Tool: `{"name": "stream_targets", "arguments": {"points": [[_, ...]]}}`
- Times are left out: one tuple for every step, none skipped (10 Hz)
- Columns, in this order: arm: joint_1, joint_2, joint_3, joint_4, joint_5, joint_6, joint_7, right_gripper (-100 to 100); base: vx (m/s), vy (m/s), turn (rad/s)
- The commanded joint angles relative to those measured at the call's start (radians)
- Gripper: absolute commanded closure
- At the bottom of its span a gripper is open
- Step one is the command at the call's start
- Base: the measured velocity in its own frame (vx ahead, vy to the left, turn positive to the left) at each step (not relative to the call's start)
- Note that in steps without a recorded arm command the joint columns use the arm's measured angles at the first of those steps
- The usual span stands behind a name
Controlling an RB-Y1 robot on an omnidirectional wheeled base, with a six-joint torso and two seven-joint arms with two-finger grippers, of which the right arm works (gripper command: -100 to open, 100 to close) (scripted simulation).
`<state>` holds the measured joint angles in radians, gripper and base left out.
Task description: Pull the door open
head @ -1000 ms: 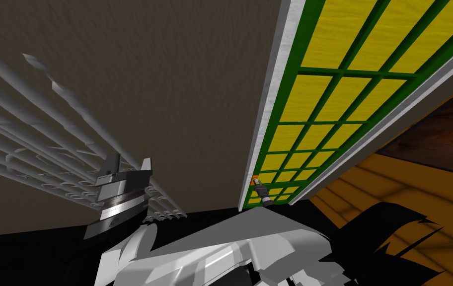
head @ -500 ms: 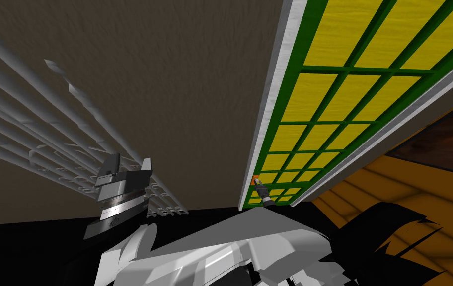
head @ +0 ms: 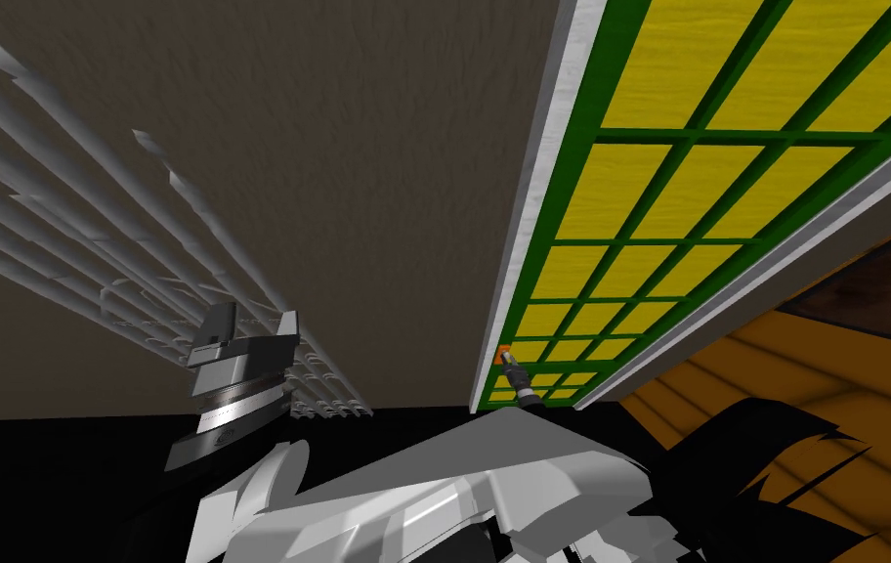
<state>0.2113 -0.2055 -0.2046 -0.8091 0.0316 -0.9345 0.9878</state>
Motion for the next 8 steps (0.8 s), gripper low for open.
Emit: {"name": "stream_targets", "arguments": {"points": [[0.004, 0.001, 0.001, -0.003, -0.005, 0.003, -0.034, 100, -0.028, -0.012, 0.036], [0.005, 0.0, 0.001, -0.003, -0.013, 0.003, -0.071, 100, -0.028, -0.004, 0.063], [0.006, -0.002, 0.002, -0.003, -0.022, 0.003, -0.096, 100, -0.039, -0.005, 0.087], [0.006, -0.002, 0.002, -0.003, -0.022, 0.003, -0.109, 100, -0.03, -0.006, 0.025], [0.007, -0.003, 0.003, -0.003, -0.031, 0.003, -0.146, 100, -0.031, -0.005, 0.056], [0.009, -0.004, 0.003, -0.003, -0.041, 0.003, -0.171, 100, -0.05, -0.013, 0.101], [0.009, -0.004, 0.003, -0.003, -0.041, 0.003, -0.188, 100, -0.039, -0.012, 0.046], [0.01, -0.005, 0.004, -0.003, -0.051, 0.003, -0.223, 100, -0.037, -0.009, 0.071]]}}
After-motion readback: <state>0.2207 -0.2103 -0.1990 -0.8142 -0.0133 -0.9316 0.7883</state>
